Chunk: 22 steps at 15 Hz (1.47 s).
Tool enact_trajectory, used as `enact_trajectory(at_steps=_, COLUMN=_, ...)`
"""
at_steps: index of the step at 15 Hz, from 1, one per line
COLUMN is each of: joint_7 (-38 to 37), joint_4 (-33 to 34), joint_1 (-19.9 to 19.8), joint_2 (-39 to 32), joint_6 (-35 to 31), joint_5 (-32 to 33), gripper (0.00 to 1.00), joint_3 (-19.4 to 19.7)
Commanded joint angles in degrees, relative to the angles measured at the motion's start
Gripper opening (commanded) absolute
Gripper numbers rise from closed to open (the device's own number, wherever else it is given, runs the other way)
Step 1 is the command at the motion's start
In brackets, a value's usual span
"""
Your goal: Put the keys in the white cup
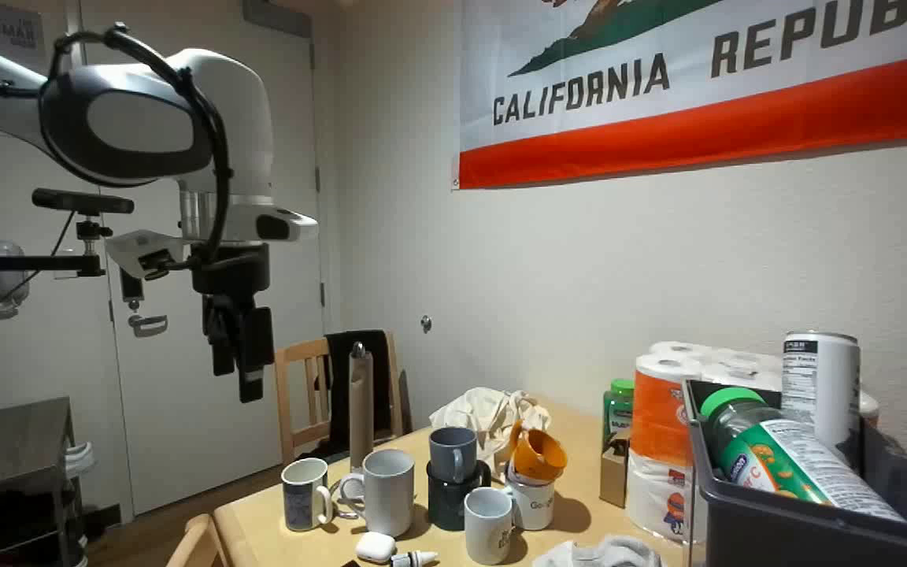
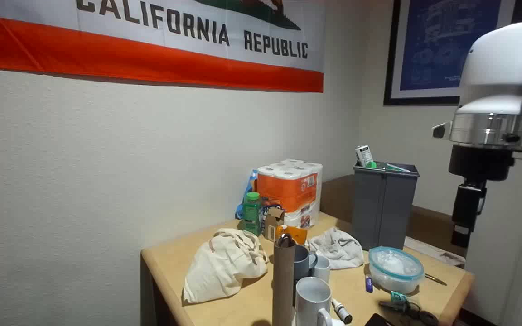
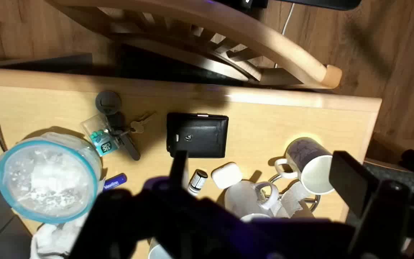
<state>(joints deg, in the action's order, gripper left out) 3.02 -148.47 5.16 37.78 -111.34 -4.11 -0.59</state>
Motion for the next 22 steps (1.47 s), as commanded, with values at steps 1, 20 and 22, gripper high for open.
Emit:
enact_trajectory(at_steps=1, joint_7=0.2, joint_4=0.1, joint_1=-0.4, joint_2=0.0, joint_6=0.1, joint_5=-0.2, gripper=1.0, joint_3=-0.3)
enact_trajectory(at_steps=20, joint_7=15.1, joint_4=-7.1, joint_1=-6.1, joint_2=-18.0, joint_6=-28.7, joint_5=-2.8, gripper=1.0, joint_3=13.2)
enact_trajectory(at_steps=22, joint_7=13.9, joint_4=-8.1, joint_1=-6.4, joint_2=-19.5, joint_6=-30.9, joint_5=-1.7, gripper=1.0, joint_3=12.0)
